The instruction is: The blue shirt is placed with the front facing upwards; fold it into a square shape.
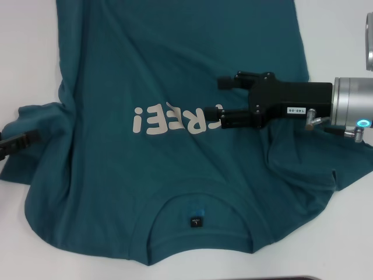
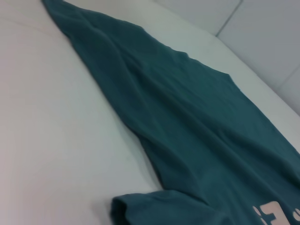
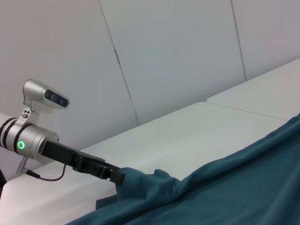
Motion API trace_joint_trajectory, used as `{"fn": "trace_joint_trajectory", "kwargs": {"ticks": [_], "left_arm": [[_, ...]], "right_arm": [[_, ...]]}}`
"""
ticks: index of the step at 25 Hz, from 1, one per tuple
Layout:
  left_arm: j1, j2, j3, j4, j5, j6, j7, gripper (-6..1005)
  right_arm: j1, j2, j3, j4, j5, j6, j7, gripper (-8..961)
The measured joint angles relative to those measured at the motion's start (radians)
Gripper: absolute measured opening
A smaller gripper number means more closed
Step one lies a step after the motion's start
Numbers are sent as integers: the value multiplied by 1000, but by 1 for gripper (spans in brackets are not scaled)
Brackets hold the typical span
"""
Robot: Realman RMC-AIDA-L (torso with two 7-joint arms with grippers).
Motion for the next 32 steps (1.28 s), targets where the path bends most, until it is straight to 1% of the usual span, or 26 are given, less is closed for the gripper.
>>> {"fn": "trace_joint_trajectory", "kwargs": {"ticks": [1,6,9,15,21,26,32], "left_arm": [[0,0,1,0,0,0,-3,921],[-1,0,1,-3,1,4,-6,684],[-1,0,-1,-9,2,6,-9,478],[-6,0,6,-30,6,10,-29,246],[-4,0,6,-91,24,19,-68,121],[-2,10,-3,-136,49,17,-95,17],[-6,30,-12,-198,98,16,-131,6]], "right_arm": [[0,0,0,0,0,0,0,913],[0,0,-1,0,0,0,0,913],[0,0,0,0,0,0,0,912],[0,0,0,0,1,0,0,912],[0,0,0,-3,3,0,0,912],[0,2,-3,-13,21,-1,0,912],[4,6,-6,-33,30,-2,0,912]]}}
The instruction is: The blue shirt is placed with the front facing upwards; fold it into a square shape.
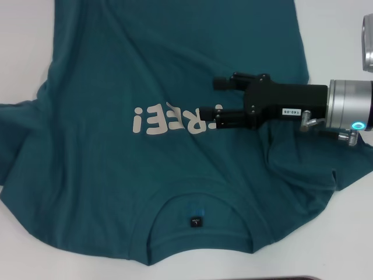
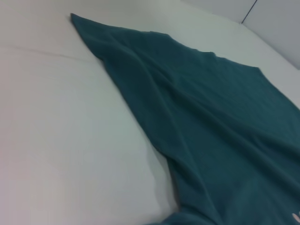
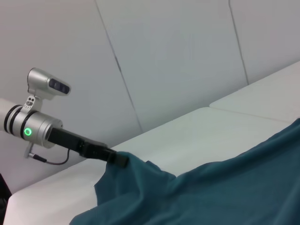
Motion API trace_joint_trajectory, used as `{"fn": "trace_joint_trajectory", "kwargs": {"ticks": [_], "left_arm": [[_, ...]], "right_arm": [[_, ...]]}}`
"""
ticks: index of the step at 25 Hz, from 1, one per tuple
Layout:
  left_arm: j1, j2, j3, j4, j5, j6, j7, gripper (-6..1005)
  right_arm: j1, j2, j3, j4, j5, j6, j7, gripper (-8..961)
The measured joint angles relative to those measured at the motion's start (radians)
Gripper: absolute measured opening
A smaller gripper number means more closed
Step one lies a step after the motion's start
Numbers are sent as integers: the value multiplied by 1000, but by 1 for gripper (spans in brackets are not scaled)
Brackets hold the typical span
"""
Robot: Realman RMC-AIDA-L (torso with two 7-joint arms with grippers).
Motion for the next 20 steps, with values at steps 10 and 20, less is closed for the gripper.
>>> {"fn": "trace_joint_trajectory", "kwargs": {"ticks": [10,20], "left_arm": [[-19,19,-38,-38,76,-3,-23,7],[-30,-2,-33,-66,85,19,-82,6]], "right_arm": [[6,0,-25,-15,26,0,0,911],[8,0,-25,-15,26,0,1,911]]}}
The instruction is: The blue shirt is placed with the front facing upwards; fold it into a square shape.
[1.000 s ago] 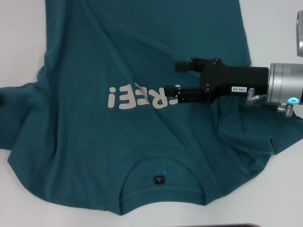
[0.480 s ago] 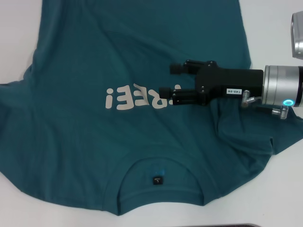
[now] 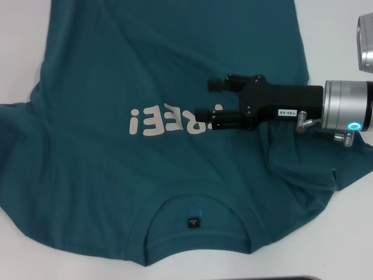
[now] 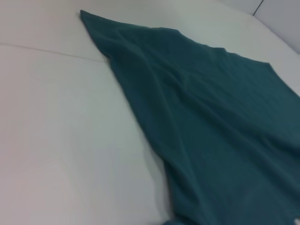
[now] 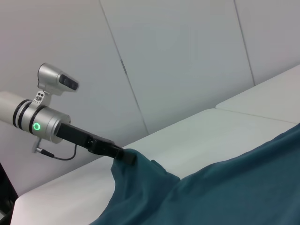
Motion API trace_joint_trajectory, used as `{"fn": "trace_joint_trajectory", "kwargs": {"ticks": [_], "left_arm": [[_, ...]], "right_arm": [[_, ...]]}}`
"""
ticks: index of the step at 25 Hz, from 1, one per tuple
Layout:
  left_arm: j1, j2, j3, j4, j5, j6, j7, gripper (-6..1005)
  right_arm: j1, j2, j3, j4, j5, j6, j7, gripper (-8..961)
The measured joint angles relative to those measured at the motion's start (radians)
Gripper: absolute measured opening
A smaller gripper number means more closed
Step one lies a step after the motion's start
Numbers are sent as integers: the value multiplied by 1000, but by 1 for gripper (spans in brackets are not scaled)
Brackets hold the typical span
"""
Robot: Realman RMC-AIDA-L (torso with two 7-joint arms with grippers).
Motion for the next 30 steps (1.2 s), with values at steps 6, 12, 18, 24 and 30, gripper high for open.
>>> {"fn": "trace_joint_trajectory", "kwargs": {"ticks": [6,12,18,24,30], "left_arm": [[-3,-6,-4,-39,-1,81,-75,7],[-19,-33,-4,-82,-4,164,-109,7],[-52,-56,1,-76,18,156,-168,6],[-72,-68,5,-64,22,162,-184,7],[-94,-74,6,-26,23,158,-189,26]], "right_arm": [[-2,-1,-6,0,0,0,0,911],[-3,-1,-11,0,0,0,0,911],[-8,-1,-12,0,0,0,0,911],[-10,-2,-12,0,-2,3,0,910],[-10,-3,-12,0,-3,5,0,910]]}}
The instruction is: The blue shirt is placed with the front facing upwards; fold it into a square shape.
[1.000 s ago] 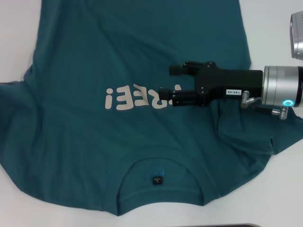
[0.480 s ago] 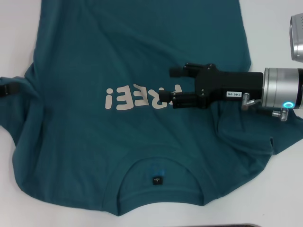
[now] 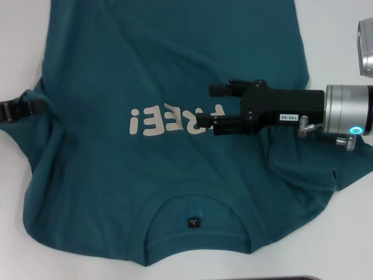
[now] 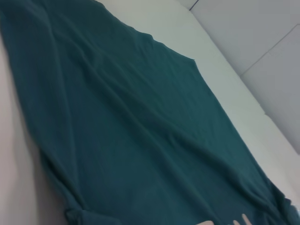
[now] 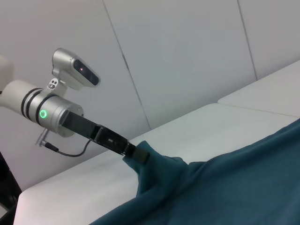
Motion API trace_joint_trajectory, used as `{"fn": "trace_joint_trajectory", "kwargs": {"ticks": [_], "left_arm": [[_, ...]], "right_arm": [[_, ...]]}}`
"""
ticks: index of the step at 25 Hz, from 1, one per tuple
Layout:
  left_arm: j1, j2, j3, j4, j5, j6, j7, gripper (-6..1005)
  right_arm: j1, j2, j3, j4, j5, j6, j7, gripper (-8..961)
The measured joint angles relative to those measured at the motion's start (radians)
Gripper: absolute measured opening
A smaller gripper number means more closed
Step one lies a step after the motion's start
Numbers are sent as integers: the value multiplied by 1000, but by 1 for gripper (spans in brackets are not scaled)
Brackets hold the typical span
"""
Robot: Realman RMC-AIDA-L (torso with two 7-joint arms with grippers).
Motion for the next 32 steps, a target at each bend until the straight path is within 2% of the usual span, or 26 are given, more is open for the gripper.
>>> {"fn": "trace_joint_trajectory", "kwargs": {"ticks": [4,9,14,19,32], "left_arm": [[-18,-9,10,39,0,-16,3,52],[-41,-18,64,77,0,-35,-1,84],[-49,-39,77,77,0,-43,5,116],[-49,-44,77,74,0,-44,7,341],[-61,-52,104,50,0,8,14,778]], "right_arm": [[0,0,-3,0,0,0,0,910],[2,0,-5,2,0,2,-1,910],[3,0,-13,7,1,4,-1,910],[5,0,-15,7,1,5,-1,910],[5,-2,-15,9,3,4,-2,909]]}}
